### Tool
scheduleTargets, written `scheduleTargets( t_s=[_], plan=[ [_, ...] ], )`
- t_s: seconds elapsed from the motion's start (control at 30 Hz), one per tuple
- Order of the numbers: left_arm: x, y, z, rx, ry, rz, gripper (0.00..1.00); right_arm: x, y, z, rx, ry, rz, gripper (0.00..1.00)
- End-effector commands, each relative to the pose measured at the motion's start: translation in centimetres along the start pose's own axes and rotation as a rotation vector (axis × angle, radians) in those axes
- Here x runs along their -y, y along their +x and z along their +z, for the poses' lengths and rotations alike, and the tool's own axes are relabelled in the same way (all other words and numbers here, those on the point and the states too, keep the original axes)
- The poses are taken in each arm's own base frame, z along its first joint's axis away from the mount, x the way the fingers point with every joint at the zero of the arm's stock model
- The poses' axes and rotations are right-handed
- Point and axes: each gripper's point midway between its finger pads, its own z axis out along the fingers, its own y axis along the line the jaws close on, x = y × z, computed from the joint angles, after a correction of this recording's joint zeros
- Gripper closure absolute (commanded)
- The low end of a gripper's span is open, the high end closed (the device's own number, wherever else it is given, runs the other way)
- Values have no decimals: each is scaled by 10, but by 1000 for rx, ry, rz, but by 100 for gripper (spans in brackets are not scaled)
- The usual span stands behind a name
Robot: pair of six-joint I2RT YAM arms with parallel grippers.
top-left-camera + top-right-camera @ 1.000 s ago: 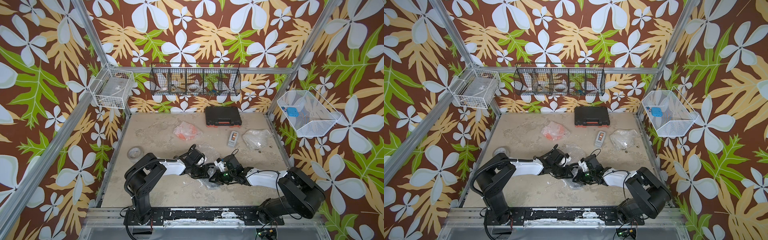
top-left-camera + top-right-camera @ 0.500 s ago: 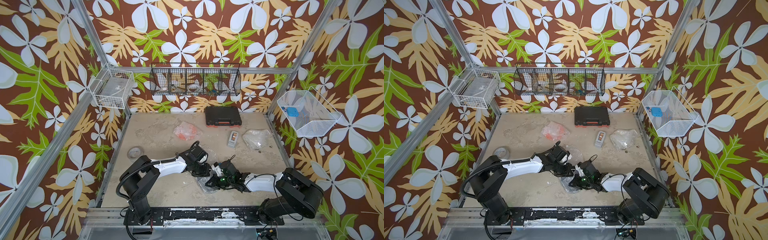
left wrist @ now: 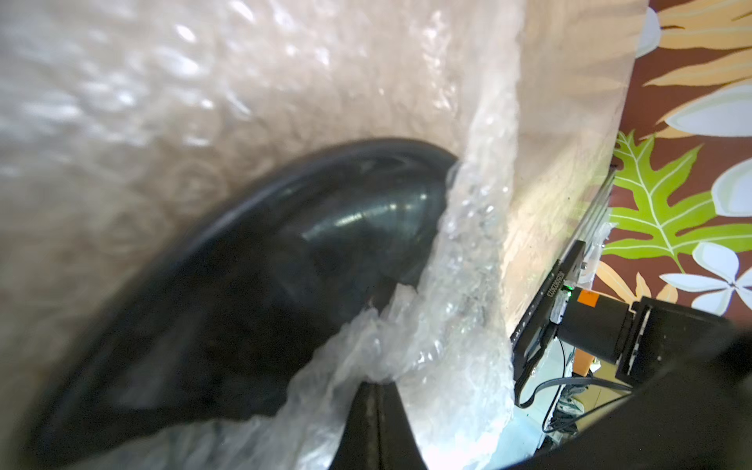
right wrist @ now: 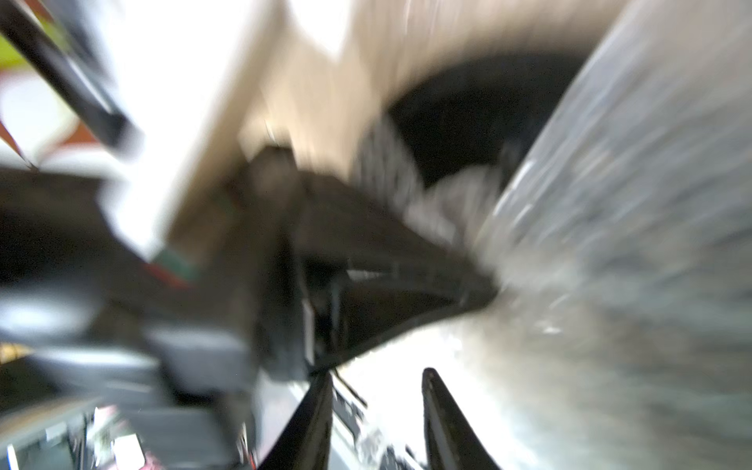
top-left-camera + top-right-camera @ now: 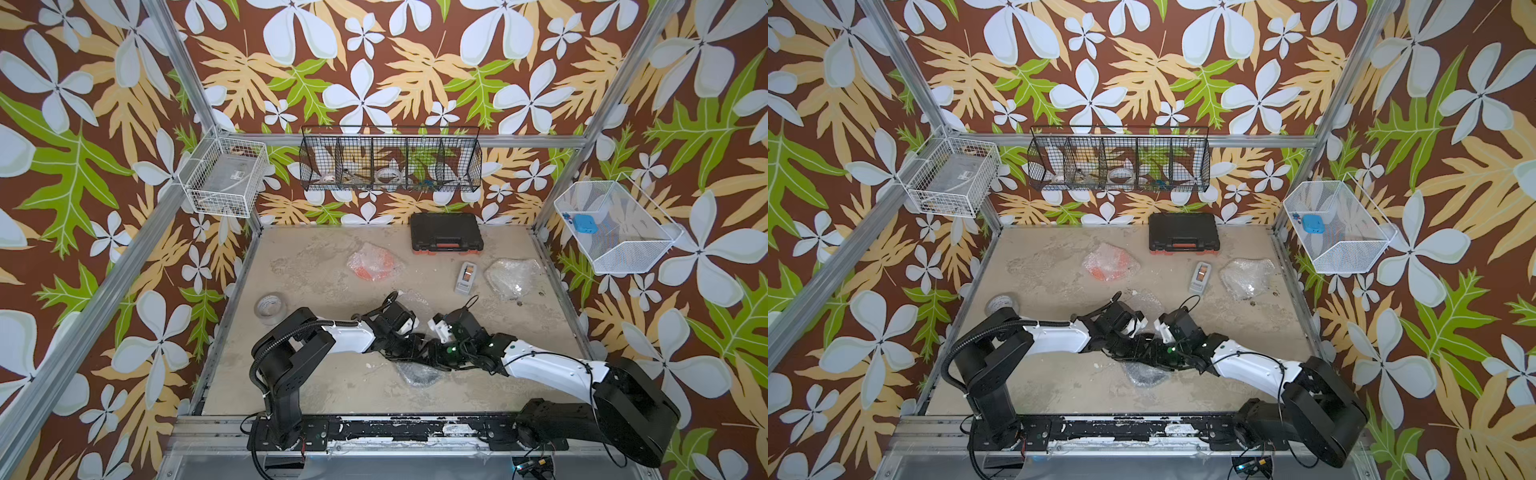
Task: Wrap dinner plates in bubble wrap
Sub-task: Wrap the plate in the bubble wrap.
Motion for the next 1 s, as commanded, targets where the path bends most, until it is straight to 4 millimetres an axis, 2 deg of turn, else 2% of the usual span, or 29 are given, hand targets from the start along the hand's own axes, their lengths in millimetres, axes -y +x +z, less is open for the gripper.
scheduleTargets(
  t_s=[0.0,0.1,0.2,0.37,0.5,0.6,0.7,0.77,0.83,0.97],
  plan=[
    [-70,46,-3,-118,-286,-86,99,19,-9,-11,25,45,-54,77],
    [-68,44,-6,-113,-282,-70,99,37,-5,-3,-37,100,-71,93],
    [-65,40,-9,-105,-286,-45,99,51,14,9,-110,91,-40,100],
    [-60,27,-16,-83,-293,-15,100,54,47,21,-155,101,-12,100],
    [-61,23,-20,-87,-315,4,100,39,76,32,-189,47,25,100],
    [-58,25,-23,-94,-308,22,100,20,69,27,-162,25,16,100],
    [-58,27,-23,-102,-298,36,100,3,40,11,-63,40,-39,100],
    [-59,30,-22,-114,-297,39,100,-3,27,8,-23,15,-50,100],
    [-59,29,-21,-113,-299,43,100,8,24,15,-49,27,-34,100],
    [-52,22,-26,-83,-291,48,100,39,35,33,-122,87,-5,100]
  ],
)
